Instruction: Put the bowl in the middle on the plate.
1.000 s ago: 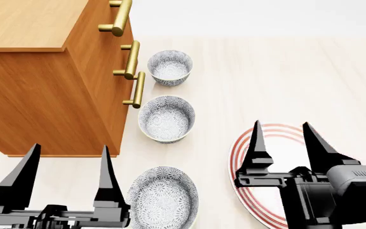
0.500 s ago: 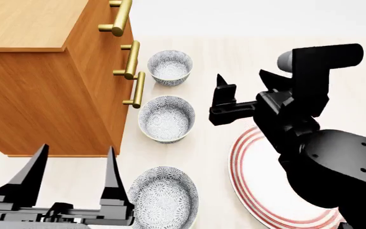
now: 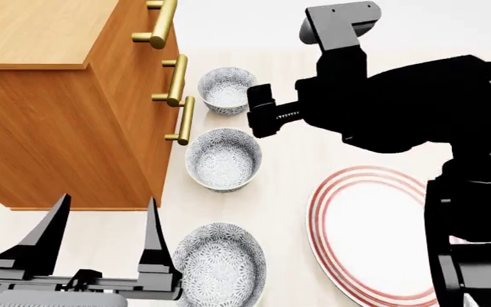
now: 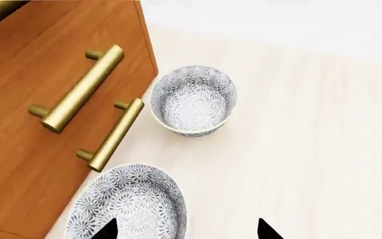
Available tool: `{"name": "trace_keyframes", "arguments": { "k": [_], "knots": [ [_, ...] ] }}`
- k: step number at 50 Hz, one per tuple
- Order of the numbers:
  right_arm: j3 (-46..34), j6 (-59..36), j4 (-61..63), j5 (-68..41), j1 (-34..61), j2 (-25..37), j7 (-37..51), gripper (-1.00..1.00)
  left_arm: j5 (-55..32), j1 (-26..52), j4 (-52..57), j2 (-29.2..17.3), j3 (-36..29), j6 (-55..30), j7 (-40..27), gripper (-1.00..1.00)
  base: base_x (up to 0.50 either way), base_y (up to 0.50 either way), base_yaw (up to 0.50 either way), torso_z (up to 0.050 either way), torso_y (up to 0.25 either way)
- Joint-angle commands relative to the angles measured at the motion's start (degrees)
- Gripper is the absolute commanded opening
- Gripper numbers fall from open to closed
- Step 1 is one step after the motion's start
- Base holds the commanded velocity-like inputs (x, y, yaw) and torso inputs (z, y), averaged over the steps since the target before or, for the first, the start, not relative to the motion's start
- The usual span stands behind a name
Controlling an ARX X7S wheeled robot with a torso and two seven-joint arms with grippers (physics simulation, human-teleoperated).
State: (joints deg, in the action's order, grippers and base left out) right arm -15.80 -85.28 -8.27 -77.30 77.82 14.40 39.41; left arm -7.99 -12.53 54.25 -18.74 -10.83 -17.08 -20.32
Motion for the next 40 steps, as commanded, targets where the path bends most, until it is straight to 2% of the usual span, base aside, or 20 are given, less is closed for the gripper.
{"name": "trace_keyframes", "arguments": {
  "k": [1, 2, 3, 4, 11, 14, 16, 19, 28, 40],
  "knots": [
    [-7.11, -2.20, -16.06, -1.15, 8.84, -2.96, -6.36, 1.00, -0.35, 0.31, -0.35, -0.51, 0.03, -0.32, -0.50, 1.00, 0.00, 0.00, 0.00, 0.000, 0.000],
    [-7.02, -1.88, -17.39, -1.24, 9.39, -3.37, -6.21, 1.00, -0.55, 0.28, -0.29, -0.57, 0.26, -0.30, -0.57, 1.00, 0.00, 0.00, 0.00, 0.000, 0.000],
    [-3.35, -0.89, -19.56, -3.90, 8.70, -4.39, -1.65, 1.00, -0.81, 0.19, -0.35, -0.60, 0.47, -0.04, -0.57, 1.00, 0.00, 0.00, 0.00, 0.000, 0.000],
    [-6.78, -2.56, -21.01, -2.49, 10.81, -4.32, -5.42, 1.00, -0.84, 0.28, -0.13, -0.64, 0.49, -0.36, -0.70, 1.00, 0.00, 0.00, 0.00, 0.000, 0.000],
    [-12.67, -0.43, -33.33, 2.07, 16.41, -6.54, -12.66, 1.00, -0.86, 0.37, -0.36, -0.85, 0.18, -0.18, -0.93, 1.00, 0.00, 0.00, 0.00, 0.000, 0.000],
    [-16.62, 2.88, -33.68, 5.13, 17.70, -6.79, -19.77, 1.00, -0.83, 0.38, -0.43, -1.26, -0.05, -0.48, -0.80, 1.00, 0.00, 0.00, 0.00, 0.000, 0.000],
    [-18.03, 5.15, -33.41, 6.85, 17.97, -6.87, -21.27, 1.00, -1.02, 0.33, -0.56, -1.19, 0.17, -0.19, -1.00, 1.00, 0.00, 0.00, 0.00, 0.000, 0.000],
    [-20.97, 2.99, -37.43, 8.38, 18.61, -8.25, -21.43, 1.00, -0.93, 0.47, -0.49, -1.32, 0.02, -0.53, -1.16, 1.00, 0.00, 0.00, 0.00, 0.000, 0.000],
    [-20.19, 4.14, -45.52, 8.55, 20.76, -10.19, -20.35, 1.00, -1.16, 0.85, -0.74, -1.61, 0.03, -1.11, -1.60, 1.00, 0.00, 0.00, 0.00, 0.000, 0.000],
    [-23.75, 5.18, -44.55, 10.14, 19.79, -10.12, -22.69, 1.00, -1.10, 0.79, -1.15, -1.95, -0.59, -0.62, -1.85, 1.00, 0.00, 0.00, 0.00, 0.000, 0.000]
  ]
}}
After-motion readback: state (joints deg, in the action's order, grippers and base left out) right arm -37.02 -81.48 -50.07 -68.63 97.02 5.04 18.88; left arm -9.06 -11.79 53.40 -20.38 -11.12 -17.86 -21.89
